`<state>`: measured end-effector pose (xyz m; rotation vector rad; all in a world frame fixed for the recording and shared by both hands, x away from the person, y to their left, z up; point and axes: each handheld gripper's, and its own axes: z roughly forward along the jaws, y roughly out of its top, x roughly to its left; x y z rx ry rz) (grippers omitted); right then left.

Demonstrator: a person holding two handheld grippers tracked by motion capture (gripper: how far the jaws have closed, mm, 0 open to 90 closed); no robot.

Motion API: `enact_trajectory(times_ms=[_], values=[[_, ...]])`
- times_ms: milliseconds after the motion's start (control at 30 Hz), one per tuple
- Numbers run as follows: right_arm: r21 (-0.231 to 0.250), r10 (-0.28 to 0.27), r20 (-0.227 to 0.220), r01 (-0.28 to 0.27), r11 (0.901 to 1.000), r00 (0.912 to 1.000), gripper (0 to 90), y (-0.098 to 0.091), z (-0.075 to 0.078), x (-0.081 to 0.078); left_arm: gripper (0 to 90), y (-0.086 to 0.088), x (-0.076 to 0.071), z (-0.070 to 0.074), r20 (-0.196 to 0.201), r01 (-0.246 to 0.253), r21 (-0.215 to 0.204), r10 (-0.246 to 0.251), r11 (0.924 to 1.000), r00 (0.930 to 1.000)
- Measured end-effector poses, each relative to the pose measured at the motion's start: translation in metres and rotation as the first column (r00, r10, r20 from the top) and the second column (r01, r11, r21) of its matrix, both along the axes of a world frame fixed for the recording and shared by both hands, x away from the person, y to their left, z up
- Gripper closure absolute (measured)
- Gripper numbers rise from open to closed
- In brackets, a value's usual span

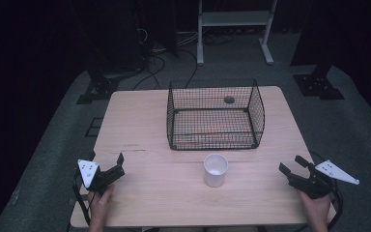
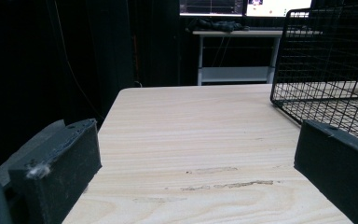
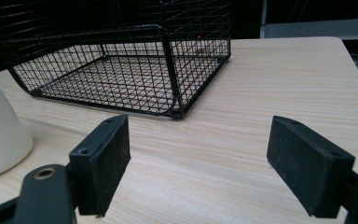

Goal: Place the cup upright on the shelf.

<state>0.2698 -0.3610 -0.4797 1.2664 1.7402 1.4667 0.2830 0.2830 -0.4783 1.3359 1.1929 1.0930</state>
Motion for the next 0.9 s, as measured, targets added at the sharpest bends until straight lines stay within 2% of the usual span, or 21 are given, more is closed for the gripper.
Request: enact_trajectory(times_ms=[100,267,333,400,533,667,900], values=[[0.015,0.002,-0.005,-0.002,0.9999,1.0000,20.0,-0.001,0.000,0.001,0.0,-0.001,0.000,0.000,0.000,0.003,0.006,-0.003,1.0000,1.0000],[0.008,-0.011,-0.012,0.011,0.9999,0.9999,20.3,-0.001,0.000,0.001,0.0,-0.001,0.000,0.000,0.000,0.002,0.005,-0.002,1.0000,1.0000],[0.029,0.000,-0.016,0.000,0.9996,0.9999,20.3,-0.001,0.000,0.002,0.0,0.000,-0.001,0.000,-0.001,0.001,0.002,-0.001,1.0000,1.0000],[0.009,0.007,-0.023,-0.007,0.9999,0.9997,20.1,0.001,0.002,0.002,0.0,0.000,-0.001,0.000,0.001,0.005,0.003,-0.005,1.0000,1.0000],[-0.043,0.036,-0.005,-0.036,0.9984,0.9994,20.1,0.012,0.010,0.001,0.0,0.000,-0.001,0.000,0.002,0.005,0.005,-0.005,1.0000,1.0000],[-0.058,0.061,0.005,-0.061,0.9965,0.9981,20.1,0.019,0.015,0.002,0.0,0.000,-0.001,0.000,0.001,0.004,0.001,-0.004,1.0000,1.0000],[-0.088,0.093,-0.008,-0.094,0.9917,0.9956,20.5,0.022,0.023,0.006,0.0,0.000,-0.001,0.000,0.001,0.003,0.001,-0.003,1.0000,1.0000]])
